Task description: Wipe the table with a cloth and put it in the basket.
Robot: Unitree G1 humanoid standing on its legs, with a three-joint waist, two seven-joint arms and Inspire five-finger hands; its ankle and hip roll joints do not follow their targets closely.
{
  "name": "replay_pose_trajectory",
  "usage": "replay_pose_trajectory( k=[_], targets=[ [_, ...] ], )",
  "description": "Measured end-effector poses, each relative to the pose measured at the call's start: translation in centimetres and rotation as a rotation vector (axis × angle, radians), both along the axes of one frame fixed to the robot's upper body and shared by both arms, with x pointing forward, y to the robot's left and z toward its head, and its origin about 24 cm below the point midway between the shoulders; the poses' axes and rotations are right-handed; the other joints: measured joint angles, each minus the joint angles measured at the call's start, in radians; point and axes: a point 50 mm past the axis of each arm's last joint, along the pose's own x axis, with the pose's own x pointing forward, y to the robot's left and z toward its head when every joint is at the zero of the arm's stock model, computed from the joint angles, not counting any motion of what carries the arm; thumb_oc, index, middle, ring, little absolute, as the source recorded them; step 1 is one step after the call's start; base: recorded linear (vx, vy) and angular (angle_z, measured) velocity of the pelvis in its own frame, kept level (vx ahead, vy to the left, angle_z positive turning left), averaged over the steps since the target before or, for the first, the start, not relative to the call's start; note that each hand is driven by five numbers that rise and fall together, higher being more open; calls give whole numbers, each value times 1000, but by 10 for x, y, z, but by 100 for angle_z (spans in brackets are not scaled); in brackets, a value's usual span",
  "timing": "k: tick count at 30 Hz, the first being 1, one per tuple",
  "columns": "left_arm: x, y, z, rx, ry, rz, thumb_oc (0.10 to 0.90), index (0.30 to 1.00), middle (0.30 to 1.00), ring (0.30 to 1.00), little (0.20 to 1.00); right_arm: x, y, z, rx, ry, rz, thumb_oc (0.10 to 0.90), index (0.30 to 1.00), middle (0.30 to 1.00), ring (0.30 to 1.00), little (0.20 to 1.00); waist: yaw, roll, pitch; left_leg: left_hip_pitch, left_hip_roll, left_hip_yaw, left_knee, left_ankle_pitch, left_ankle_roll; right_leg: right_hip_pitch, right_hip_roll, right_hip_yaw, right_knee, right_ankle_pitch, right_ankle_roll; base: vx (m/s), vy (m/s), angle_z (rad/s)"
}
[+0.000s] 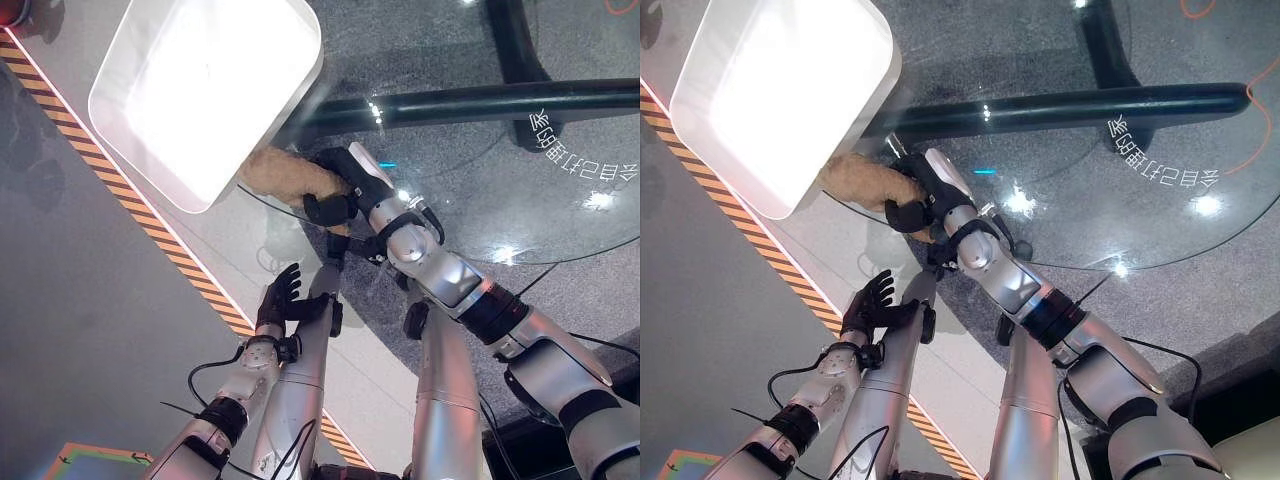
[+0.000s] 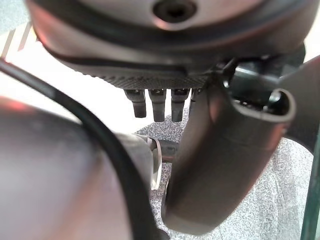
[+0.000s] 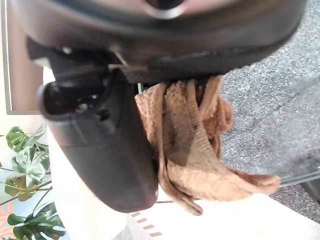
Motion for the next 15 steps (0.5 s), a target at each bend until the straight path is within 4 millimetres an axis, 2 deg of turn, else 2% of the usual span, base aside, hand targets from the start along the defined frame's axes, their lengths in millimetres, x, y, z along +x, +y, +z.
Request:
replay_pose_trajectory(
  k=[3, 6, 15],
  targets=[
    [-1, 2, -1, 10, 6, -3, 800, 900, 900, 900, 900, 0, -5, -7, 20, -7, -53, 100, 300, 300, 300, 200, -9, -11, -1, 16, -5, 2, 2, -6, 4, 17, -5, 3, 1, -2, 3, 0, 0, 0],
    [-1, 4, -2, 16, 9, 1, 800, 900, 900, 900, 900, 1, -15, -4, 74, -56, -144, 100, 300, 300, 300, 200, -19, -15, -1, 16, -8, 3, 9, -8, 4, 20, -7, 4, 0, -1, 6, 0, 0, -1],
    [0, 7, -1, 19, 0, 10, 800, 900, 900, 900, 900, 17, -61, 33, 305, -203, -477, 100, 300, 300, 300, 200, -20, -17, 0, 3, -1, 21, 35, -17, 13, 13, -1, 22, -7, 13, 19, -12, -6, -5]
  ],
)
